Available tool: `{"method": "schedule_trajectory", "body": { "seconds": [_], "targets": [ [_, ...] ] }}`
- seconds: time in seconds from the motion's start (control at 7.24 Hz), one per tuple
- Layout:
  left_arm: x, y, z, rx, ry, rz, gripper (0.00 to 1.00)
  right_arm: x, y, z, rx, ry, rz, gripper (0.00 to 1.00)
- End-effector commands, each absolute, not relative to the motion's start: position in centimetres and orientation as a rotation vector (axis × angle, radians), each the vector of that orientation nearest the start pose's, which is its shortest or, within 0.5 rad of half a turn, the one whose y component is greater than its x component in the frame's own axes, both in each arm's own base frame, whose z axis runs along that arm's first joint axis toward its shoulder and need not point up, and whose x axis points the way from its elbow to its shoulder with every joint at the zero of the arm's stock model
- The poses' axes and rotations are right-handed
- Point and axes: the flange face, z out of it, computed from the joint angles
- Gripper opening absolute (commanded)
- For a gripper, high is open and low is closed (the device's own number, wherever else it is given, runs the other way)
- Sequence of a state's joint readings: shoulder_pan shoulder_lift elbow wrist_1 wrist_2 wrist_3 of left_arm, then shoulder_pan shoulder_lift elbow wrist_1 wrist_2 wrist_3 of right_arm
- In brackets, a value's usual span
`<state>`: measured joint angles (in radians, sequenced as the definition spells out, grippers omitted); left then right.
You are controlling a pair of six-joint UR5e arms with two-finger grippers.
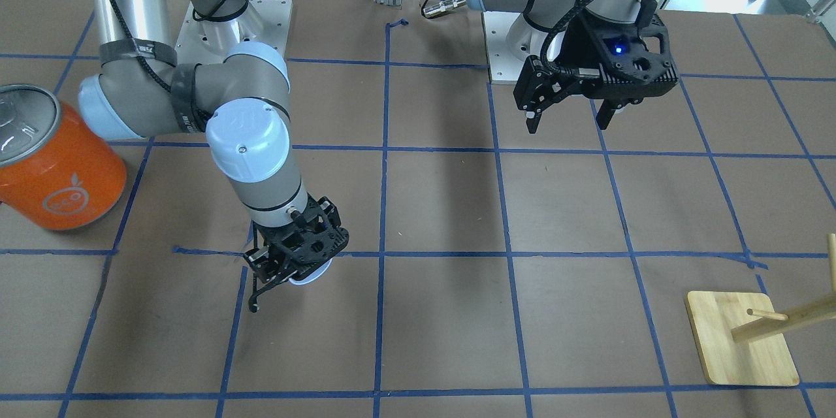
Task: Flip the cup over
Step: 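Rotate the held cup onto its side with the right gripper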
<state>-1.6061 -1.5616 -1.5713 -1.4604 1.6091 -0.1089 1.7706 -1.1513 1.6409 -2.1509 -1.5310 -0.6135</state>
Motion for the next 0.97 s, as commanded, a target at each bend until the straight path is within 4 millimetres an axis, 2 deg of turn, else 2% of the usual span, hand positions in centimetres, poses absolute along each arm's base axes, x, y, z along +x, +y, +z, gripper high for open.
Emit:
{"method": "schedule_trajectory", "body": {
  "seconds": [0.0, 0.14, 0.41, 0.55, 0.69, 0.83],
  "targets": [
    [-14.6, -49.4, 50.4, -0.120, 3.104, -0.190, 1.00, 31.8, -56.2, 27.0, -1.673, 2.575, -0.164, 0.00],
    [-14.6, -49.4, 50.3, -0.120, 3.104, -0.187, 1.00, 32.8, -55.8, 26.4, -1.809, 2.480, -0.159, 0.00],
    [-14.6, -49.4, 50.3, -0.120, 3.104, -0.187, 1.00, 34.8, -55.2, 25.7, -2.180, 2.171, -0.209, 0.00],
    [-14.6, -49.4, 50.3, -0.120, 3.104, -0.187, 1.00, 37.1, -54.4, 24.4, -2.292, 2.061, -0.226, 0.00],
    [-14.7, -49.4, 50.3, -0.118, 3.104, -0.187, 1.00, 39.6, -54.0, 23.1, -2.340, 2.034, -0.317, 0.00],
    [-14.7, -49.4, 50.3, -0.118, 3.104, -0.187, 1.00, 40.7, -53.6, 20.8, -2.360, 2.016, -0.294, 0.00]
  ]
}}
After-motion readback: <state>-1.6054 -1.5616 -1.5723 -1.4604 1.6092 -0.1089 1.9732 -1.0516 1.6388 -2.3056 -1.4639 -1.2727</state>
